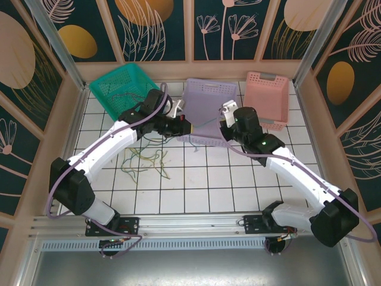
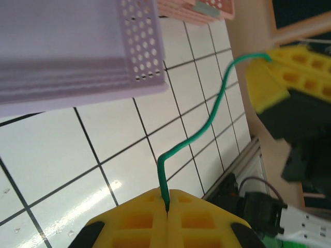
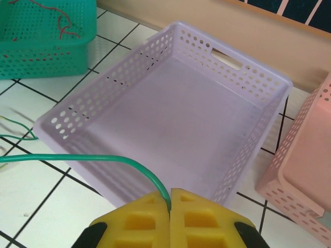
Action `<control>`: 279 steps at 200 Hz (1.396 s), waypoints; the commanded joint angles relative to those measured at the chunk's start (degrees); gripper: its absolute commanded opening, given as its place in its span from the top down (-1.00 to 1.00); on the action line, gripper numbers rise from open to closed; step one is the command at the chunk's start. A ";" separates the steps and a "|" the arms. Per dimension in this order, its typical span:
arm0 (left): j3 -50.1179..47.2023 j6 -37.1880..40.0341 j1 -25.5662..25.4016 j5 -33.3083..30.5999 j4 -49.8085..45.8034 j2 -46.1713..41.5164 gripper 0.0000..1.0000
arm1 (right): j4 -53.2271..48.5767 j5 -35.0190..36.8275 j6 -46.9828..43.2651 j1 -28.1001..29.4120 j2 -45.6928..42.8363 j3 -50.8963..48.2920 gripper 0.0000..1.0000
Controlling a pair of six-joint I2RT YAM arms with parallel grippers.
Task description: Untangle the cables
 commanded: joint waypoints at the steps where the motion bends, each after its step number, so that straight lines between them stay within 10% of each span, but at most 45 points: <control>1: -0.78 7.85 -0.64 5.32 -2.90 -1.49 1.00 | 0.48 -3.77 -4.77 -5.14 1.29 3.29 1.00; 49: -1.55 10.85 -4.17 5.26 -3.58 0.66 1.00 | -0.56 -18.22 -6.95 -10.21 5.39 9.07 1.00; 171: -0.52 10.25 -11.73 7.07 1.23 4.41 1.00 | -2.00 -23.40 0.74 -15.54 15.07 19.75 1.00; 217: 1.19 8.26 -11.65 2.26 1.01 7.12 1.00 | -4.87 -9.14 4.01 -16.70 12.02 23.57 0.03; 279: 5.25 6.08 -11.63 -3.52 1.04 9.40 1.00 | -15.40 -9.91 28.96 -24.14 8.01 27.31 -0.03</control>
